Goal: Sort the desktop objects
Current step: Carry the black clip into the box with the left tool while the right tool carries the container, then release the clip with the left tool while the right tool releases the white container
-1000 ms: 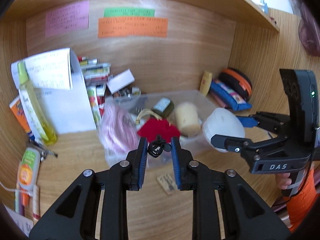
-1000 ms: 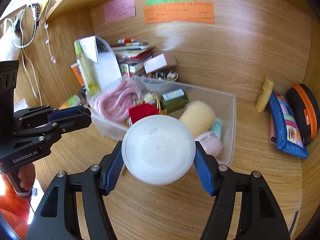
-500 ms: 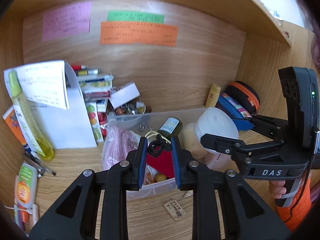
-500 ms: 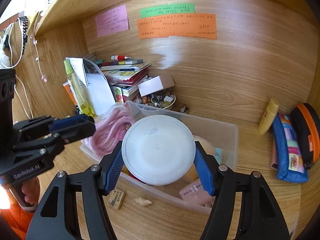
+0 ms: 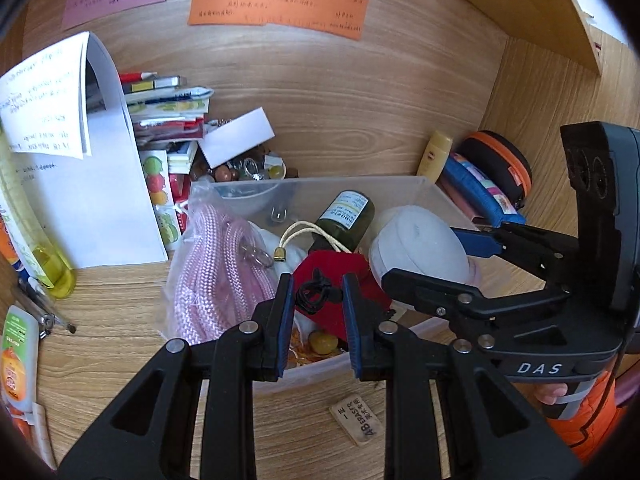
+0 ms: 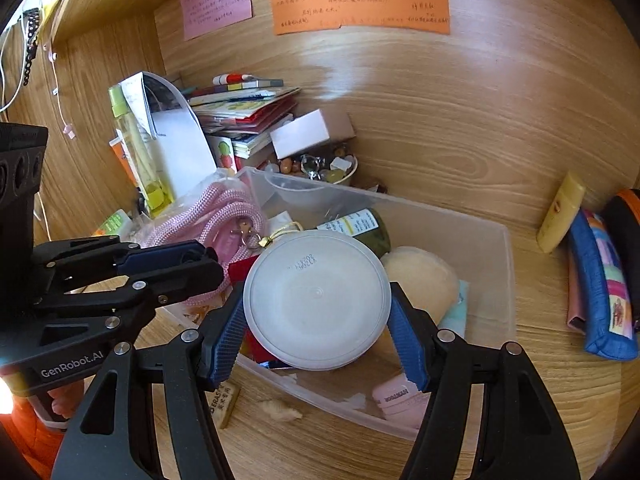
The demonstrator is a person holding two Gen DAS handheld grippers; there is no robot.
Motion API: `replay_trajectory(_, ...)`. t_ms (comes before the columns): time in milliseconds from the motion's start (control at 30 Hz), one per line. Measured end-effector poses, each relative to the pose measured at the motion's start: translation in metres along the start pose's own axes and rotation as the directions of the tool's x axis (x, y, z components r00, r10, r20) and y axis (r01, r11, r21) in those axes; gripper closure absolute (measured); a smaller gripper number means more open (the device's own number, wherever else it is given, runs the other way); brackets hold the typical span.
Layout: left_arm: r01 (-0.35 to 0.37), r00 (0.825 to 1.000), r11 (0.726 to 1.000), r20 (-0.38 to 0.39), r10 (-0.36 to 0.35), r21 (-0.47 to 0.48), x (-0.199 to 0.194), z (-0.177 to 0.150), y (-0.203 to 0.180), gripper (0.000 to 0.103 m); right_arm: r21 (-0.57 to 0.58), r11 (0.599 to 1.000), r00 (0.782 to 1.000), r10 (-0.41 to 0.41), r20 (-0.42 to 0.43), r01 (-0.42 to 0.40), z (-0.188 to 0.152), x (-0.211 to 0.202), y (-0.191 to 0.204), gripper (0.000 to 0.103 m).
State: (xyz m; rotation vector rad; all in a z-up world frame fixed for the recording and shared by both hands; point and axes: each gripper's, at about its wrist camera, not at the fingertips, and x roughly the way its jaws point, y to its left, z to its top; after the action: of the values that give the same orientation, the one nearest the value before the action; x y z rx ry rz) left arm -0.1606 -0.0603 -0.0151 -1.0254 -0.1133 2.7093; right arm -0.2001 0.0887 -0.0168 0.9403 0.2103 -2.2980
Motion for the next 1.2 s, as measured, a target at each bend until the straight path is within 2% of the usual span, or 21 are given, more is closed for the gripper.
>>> replay_trajectory(167,-0.027,1.000,0.999,-0.004,0.028,0.019,0.005,-0.003,-0.003,0.081,0.001,0.999,0.999,0.034,-0.035,-0.034,-0.003,0.010,-0.001,0.040)
replay_trajectory(367,-0.020,1.000,1.000,-0.010,0.020,0.020,0.005,-0.003,-0.001,0.081,-0.006,1.000,0.999,0.020,-0.046,-0.021,-0.005,0.013,-0.001,0.040)
replay_trajectory(667,-0.045,0.999,0.999,0.000,0.045,0.001,-0.001,-0.001,0.003,0.075,-0.033,0.999,0.998,0.020,-0.055,-0.022,-0.006,0.011,0.001,0.039)
replay_trajectory(900,-0.052,0.998,0.999,0.022,0.052,-0.017,-0.012,0.002,0.004,0.062,-0.034,0.999,0.999,0.019,-0.043,-0.021,-0.003,0.002,0.003,0.039)
replay_trajectory(967,-0.053,0.998,0.998,0.037,0.053,-0.022,-0.018,0.003,0.004,0.057,-0.037,0.999,1.000,0.011,-0.029,-0.012,-0.002,-0.003,0.004,0.039)
replay_trajectory(1033,-0.048,0.997,0.999,0.054,0.049,-0.023,-0.025,0.003,0.004,0.047,-0.040,0.999,1.000,-0.001,-0.011,0.001,-0.001,-0.010,0.006,0.038)
replay_trajectory(1100,-0.047,0.996,0.999,0.075,0.048,-0.023,-0.033,0.003,0.002,0.041,-0.041,0.999,1.000,-0.010,0.002,0.010,0.000,-0.015,0.007,0.035)
replay_trajectory(1200,-0.058,0.993,0.998,0.102,0.059,-0.007,-0.044,0.003,-0.005,0.039,-0.041,0.999,0.999,-0.023,0.024,0.024,-0.001,-0.025,0.009,0.030)
